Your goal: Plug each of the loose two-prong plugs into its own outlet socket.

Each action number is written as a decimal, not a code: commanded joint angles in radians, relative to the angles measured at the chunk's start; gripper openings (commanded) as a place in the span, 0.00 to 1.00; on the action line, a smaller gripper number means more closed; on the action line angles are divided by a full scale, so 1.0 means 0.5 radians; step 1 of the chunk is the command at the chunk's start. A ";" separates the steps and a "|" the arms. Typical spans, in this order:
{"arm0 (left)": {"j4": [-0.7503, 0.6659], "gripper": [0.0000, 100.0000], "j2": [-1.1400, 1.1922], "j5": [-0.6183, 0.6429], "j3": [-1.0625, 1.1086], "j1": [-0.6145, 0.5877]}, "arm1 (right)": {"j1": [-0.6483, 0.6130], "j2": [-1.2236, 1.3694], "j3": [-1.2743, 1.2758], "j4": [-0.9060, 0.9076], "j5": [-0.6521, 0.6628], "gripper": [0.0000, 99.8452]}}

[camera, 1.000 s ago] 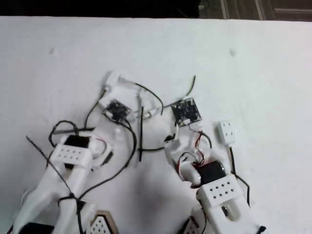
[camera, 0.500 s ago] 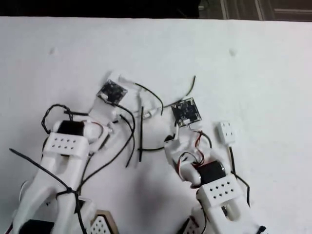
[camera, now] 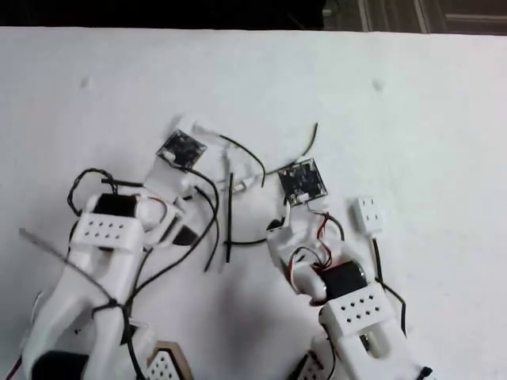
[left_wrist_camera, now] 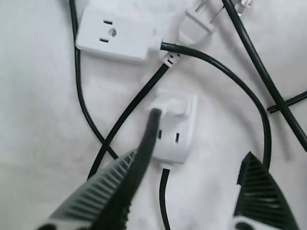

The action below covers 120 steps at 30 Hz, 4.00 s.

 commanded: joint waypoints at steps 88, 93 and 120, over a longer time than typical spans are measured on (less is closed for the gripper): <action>0.970 0.27 2.450 1.485 -2.765 0.017 | 0.014 0.008 -0.015 -0.020 -0.003 0.18; 0.964 0.26 2.533 1.479 -2.765 0.020 | 0.014 0.008 -0.015 -0.020 -0.003 0.18; 1.540 0.12 2.426 1.203 -3.201 -0.115 | 0.014 0.008 -0.012 -0.017 -0.003 0.18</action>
